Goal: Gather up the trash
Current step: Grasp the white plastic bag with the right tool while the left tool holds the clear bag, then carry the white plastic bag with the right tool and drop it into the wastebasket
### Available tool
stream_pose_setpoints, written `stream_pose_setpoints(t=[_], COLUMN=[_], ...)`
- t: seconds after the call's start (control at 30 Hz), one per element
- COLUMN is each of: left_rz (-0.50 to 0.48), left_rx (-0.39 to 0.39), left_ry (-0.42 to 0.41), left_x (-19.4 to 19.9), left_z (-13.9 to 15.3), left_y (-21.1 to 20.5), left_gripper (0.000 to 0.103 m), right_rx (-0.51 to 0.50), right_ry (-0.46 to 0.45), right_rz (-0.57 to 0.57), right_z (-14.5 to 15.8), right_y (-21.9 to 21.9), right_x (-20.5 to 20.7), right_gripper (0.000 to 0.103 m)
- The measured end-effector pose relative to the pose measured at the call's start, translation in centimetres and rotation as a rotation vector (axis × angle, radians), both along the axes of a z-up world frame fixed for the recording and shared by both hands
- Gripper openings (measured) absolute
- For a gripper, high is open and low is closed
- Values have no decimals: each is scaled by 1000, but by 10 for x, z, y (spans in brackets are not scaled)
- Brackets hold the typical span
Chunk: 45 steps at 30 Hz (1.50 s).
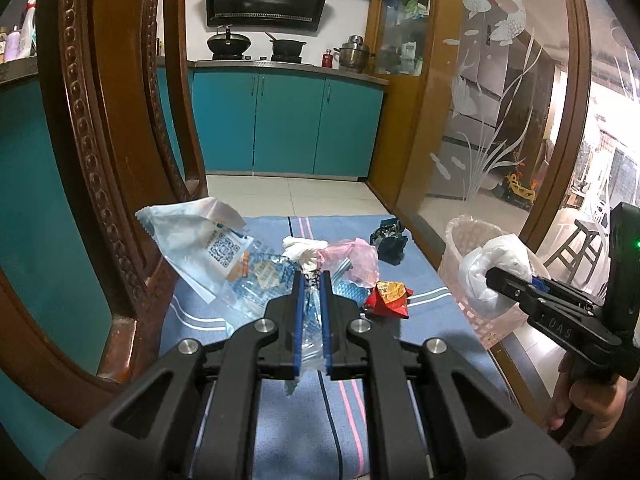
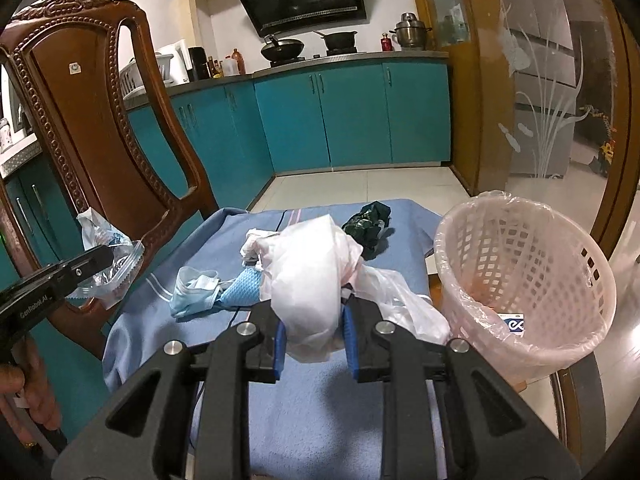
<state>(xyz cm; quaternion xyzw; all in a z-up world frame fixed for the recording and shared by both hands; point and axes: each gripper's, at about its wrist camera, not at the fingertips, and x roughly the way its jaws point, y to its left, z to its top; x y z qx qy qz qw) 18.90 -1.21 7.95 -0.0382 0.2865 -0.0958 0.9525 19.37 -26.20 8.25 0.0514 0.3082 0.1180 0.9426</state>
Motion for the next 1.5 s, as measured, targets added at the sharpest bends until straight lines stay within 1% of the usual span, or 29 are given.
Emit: stream_pose_setpoints(t=[0.6, 0.67, 0.73, 0.83, 0.87, 0.97, 1.1, 1.27, 1.3, 1.33, 1.37, 1.4, 1.43, 1.47, 1.5], left_rz=[0, 1, 2, 4, 5, 6, 8, 9, 9, 8, 8, 7, 7, 6, 5], left_rx=[0, 2, 0, -1, -1, 1, 0, 2, 3, 5, 7, 9, 10, 13, 15], left_ry=[7, 7, 9, 8, 8, 9, 11, 11, 11, 12, 13, 13, 13, 13, 12], left_x=[1, 1, 2, 1, 1, 1, 2, 1, 1, 1, 1, 1, 1, 1, 1], left_z=[-1, -2, -2, -2, -2, -4, -5, -6, -6, -6, -7, -7, -7, -7, -7], left_y=[0, -1, 0, 1, 1, 1, 1, -1, -1, -1, -2, -2, -2, -2, -2], left_gripper=[9, 9, 9, 9, 9, 9, 9, 9, 9, 9, 9, 8, 9, 9, 9], right_rx=[1, 0, 8, 17, 28, 64, 79, 96, 93, 86, 79, 72, 71, 82, 95], right_ry=[6, 0, -32, -101, -123, -137, -104, -21, -16, -6, 7, 11, -18, -61, -86], right_rz=[3, -2, -23, -82, -128, -249, -380, -454, -460, -463, -470, -491, -517, -535, -540], right_z=[-1, -1, 4, 17, 21, 23, 11, -13, -15, -18, -20, -20, -16, -10, -4], right_y=[0, -1, -6, -28, -42, -82, -127, -154, -153, -152, -152, -151, -153, -154, -156], right_x=[1, 0, 0, 4, 8, 19, 33, 47, 48, 50, 52, 51, 45, 37, 33], right_gripper=[25, 24, 25, 25, 25, 25, 26, 29, 31, 44, 66, 75, 85, 90, 92])
